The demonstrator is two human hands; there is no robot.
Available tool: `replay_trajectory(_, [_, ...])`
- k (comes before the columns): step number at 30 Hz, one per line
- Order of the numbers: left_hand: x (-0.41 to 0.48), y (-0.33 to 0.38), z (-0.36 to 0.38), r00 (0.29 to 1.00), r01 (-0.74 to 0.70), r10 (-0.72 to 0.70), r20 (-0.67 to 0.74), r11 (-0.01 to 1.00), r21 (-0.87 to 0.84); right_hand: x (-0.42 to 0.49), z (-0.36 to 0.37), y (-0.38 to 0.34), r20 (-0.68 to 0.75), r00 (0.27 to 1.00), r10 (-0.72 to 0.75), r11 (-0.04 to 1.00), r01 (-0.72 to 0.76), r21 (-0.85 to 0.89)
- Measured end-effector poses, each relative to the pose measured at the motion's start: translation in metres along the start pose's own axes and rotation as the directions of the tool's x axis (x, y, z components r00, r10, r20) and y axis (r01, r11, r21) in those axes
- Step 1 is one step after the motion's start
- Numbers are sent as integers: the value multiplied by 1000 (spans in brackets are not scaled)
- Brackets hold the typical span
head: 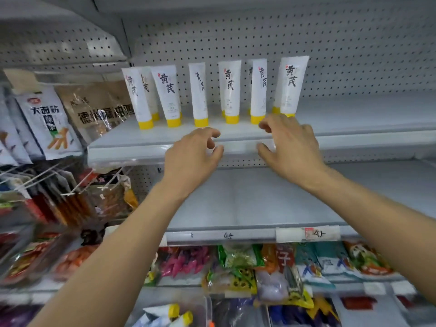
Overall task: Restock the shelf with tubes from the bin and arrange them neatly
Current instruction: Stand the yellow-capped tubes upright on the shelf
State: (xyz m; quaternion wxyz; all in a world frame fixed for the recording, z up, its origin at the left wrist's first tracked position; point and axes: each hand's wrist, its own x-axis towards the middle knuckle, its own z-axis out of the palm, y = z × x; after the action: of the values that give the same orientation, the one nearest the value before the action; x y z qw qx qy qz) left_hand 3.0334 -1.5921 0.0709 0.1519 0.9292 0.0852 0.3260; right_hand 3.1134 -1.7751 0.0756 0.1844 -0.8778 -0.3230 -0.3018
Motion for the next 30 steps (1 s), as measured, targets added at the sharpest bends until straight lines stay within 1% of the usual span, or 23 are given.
replay_trajectory(3, [-34,-32,-10,998,-25,22,54,998,56,-26,18,-45,29,997,-75,997,75,16])
replay_trajectory(6, [-69,-71,-13,991,-12,-4,136,993,120,-53,46,-88,142,982,-125,991,118,56])
replay_trajectory(8, [-93,-100,-11,975,29,-57,217,991,130,-69,69,-111,233,964,-127,989,105,105])
replay_trajectory(10, [-116,-130,-7,945,83,-119,304,988,130,-84,94,-129,323,939,-117,987,75,142])
replay_trajectory(12, [-139,-159,-1,902,150,-190,387,980,132,-99,117,-144,422,899,-119,986,56,159])
replay_trajectory(15, [-174,-202,11,808,302,-328,489,944,134,-117,151,-167,593,796,-125,982,15,188])
replay_trajectory(18, [-212,-244,25,695,500,-465,548,861,95,-133,190,-187,728,673,-131,973,-52,223])
replay_trajectory(20, [-240,-270,37,588,656,-549,594,754,47,-147,222,-199,806,574,-141,970,-83,229])
replay_trajectory(23, [-293,-308,66,414,812,-664,622,579,79,-178,276,-212,900,404,-165,960,-142,240])
replay_trajectory(25, [-326,-322,84,288,891,-722,629,443,101,-201,303,-214,945,298,-134,958,-206,201])
replay_trajectory(28, [-376,-347,120,34,960,-748,662,209,187,-241,357,-223,983,136,-124,954,-258,156])
replay_trajectory(29, [-389,-354,134,-27,969,-756,655,140,202,-253,374,-226,987,99,-124,952,-268,146])
replay_trajectory(30, [-400,-358,147,-69,976,-771,633,80,203,-265,389,-228,989,75,-124,954,-267,139])
